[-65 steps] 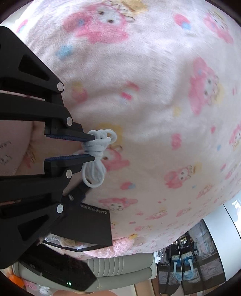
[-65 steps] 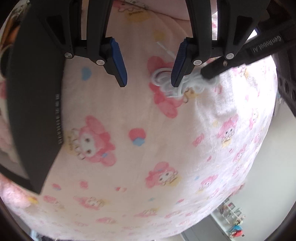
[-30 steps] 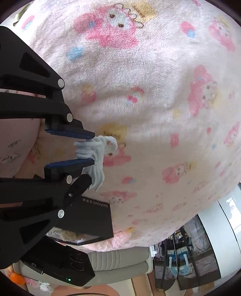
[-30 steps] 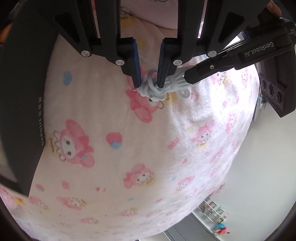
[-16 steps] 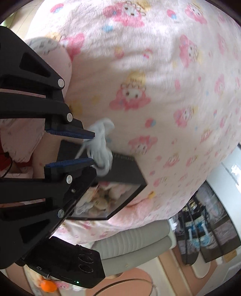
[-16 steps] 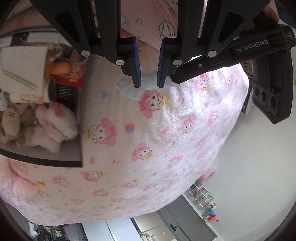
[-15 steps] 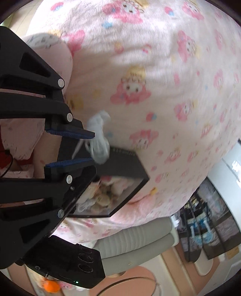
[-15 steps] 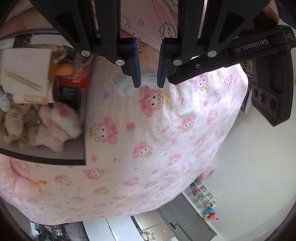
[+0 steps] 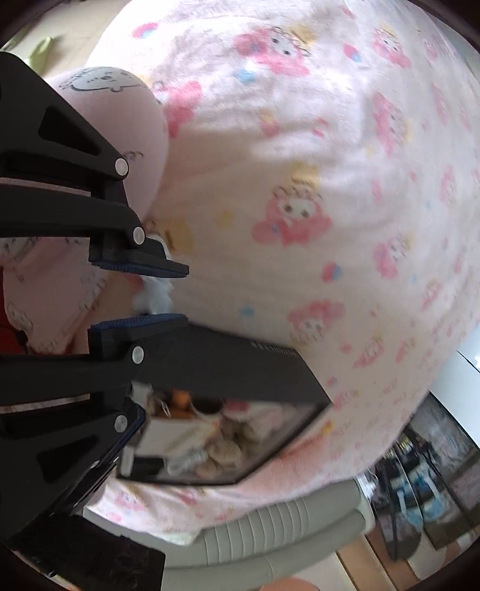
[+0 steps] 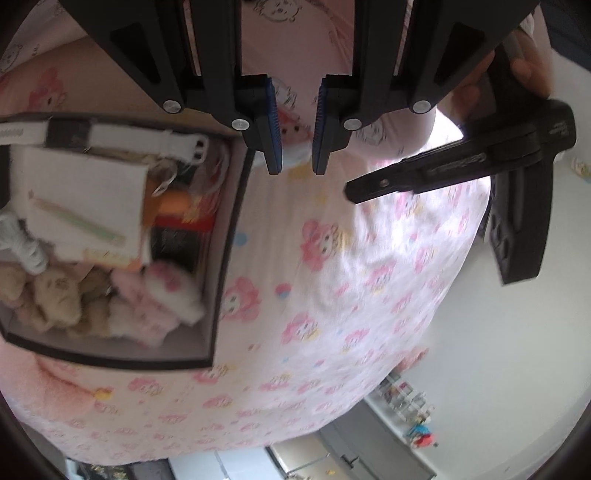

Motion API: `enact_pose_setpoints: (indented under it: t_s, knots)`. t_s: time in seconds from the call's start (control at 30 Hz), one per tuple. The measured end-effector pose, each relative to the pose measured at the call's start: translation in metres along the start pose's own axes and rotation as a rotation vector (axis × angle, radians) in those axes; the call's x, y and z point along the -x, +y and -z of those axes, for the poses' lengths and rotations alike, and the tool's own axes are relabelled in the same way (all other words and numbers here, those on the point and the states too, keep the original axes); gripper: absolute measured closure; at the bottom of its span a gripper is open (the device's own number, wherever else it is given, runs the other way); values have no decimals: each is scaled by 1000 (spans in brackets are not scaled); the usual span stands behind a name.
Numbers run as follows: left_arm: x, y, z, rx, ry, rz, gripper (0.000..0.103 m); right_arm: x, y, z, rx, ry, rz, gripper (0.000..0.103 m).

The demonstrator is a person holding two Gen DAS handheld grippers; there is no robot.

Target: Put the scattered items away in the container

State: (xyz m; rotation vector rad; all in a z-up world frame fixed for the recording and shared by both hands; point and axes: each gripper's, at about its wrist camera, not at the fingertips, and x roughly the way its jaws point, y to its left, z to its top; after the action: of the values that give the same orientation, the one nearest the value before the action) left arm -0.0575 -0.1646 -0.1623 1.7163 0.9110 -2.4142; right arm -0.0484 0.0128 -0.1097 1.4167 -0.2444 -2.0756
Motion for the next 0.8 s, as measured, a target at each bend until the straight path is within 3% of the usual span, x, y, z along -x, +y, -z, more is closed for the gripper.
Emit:
enact_pose_setpoints:
  t_s: [0.17, 0.27, 0.37, 0.5, 0.57, 0.7, 0.73, 0.77, 0.8]
  knots:
    - [-30, -11, 7, -110, 57, -107, 70, -41, -13, 20, -41, 119, 49, 87]
    - [-49, -24, 3, -182, 100, -145, 56, -66, -27, 25, -65, 196, 94, 74]
    - [-70, -26, 0, -228, 138, -187, 50, -91, -42, 31, -97, 275, 84, 71]
    - [-96, -25, 0, -244, 170, -258, 48, -106, -60, 33, -179, 254, 93, 71]
    - [-99, -26, 2, -251, 185, -239, 49, -108, -65, 31, -204, 226, 101, 71]
    - [-94, -18, 4, -247, 207, -179, 86, -111, -67, 31, -220, 230, 63, 70]
    - [-91, -16, 5, -235, 212, -153, 88, -111, -67, 32, -218, 225, 51, 70]
    - [-85, -13, 5, -222, 202, -132, 99, -112, -67, 32, -217, 219, 41, 70]
    - [-81, -9, 6, -205, 192, -114, 97, -113, -66, 32, -213, 212, 40, 69]
